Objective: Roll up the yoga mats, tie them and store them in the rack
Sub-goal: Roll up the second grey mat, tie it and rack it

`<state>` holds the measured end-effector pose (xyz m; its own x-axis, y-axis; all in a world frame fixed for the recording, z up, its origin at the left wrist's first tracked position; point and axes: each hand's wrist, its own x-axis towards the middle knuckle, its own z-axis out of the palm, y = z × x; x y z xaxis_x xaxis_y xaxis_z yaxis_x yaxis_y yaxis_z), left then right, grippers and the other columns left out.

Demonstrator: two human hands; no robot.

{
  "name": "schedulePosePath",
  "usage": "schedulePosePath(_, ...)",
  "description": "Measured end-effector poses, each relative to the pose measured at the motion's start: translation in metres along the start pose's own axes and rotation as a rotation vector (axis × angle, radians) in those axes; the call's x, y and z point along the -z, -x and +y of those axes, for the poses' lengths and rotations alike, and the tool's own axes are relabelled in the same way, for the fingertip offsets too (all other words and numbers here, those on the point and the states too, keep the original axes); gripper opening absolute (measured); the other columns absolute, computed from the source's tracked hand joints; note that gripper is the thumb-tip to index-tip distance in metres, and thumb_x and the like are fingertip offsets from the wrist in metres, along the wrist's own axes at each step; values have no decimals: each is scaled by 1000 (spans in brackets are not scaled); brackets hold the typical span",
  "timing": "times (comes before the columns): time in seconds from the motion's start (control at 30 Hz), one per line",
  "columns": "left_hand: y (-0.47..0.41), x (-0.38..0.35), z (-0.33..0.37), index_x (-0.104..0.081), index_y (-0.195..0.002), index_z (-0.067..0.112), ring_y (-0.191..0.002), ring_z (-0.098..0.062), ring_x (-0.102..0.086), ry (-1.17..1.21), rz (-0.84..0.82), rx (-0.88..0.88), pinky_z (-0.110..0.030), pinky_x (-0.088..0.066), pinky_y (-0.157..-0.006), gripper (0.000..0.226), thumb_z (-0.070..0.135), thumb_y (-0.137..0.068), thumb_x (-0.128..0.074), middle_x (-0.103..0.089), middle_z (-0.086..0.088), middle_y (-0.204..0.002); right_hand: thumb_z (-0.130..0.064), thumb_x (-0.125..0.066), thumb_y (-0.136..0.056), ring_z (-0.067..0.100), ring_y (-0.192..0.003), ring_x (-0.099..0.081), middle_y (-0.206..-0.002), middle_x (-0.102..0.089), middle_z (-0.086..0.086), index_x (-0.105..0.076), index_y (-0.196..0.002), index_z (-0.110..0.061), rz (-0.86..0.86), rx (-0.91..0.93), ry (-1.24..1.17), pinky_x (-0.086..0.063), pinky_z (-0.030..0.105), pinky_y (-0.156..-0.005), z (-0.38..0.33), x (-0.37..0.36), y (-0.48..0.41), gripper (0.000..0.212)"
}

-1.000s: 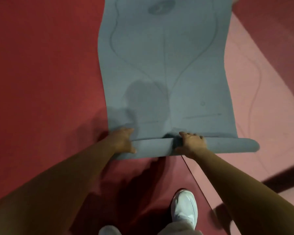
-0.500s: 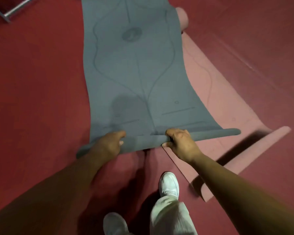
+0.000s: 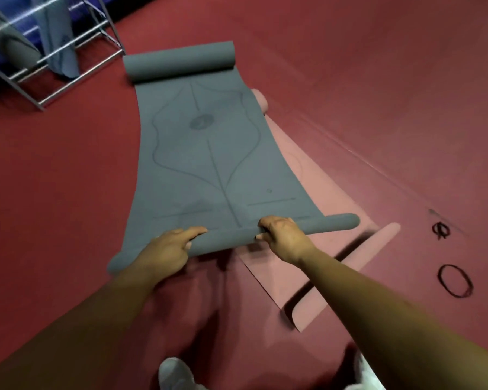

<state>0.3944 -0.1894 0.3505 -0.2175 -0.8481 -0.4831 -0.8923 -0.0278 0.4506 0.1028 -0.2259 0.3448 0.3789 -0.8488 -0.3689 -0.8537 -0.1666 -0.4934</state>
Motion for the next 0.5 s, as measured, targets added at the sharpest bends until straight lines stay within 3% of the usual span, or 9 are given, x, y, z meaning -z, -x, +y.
schedulePosePath(0.2, 11, -44, 69, -49, -140, 36, -123, -24, -52, 1, 128, 104, -38, -39, -103, 48, 13, -97, -48, -60, -1, -129, -35, -62, -94, 28, -106, -57, -106, -65, 4, -63, -104, -17, -16, 87, 38, -34, 36, -86, 65, 16, 13, 21)
schedulePosePath(0.33, 24, -83, 126, -56, -136, 30, -115, -27, -58, 5, 218, 130, -38, -41, -99, 50, 20, -89, -43, -65, -3, -119, -19, -57, -95, 33, -107, -58, -106, -66, 9, -61, -98, -12, -129, 180, 44, -35, 37, -81, 114, 28, 30, 9)
schedulePosePath(0.5, 31, -132, 170, -56, -137, 29, -112, -26, -57, 80, 256, 175, -39, -42, -98, 48, 11, -93, -48, -63, -4, -116, -12, -53, -95, 34, -105, -59, -107, -68, 10, -64, -102, -11, -194, 216, 26, -41, 39, -89, 159, 39, 52, 13)
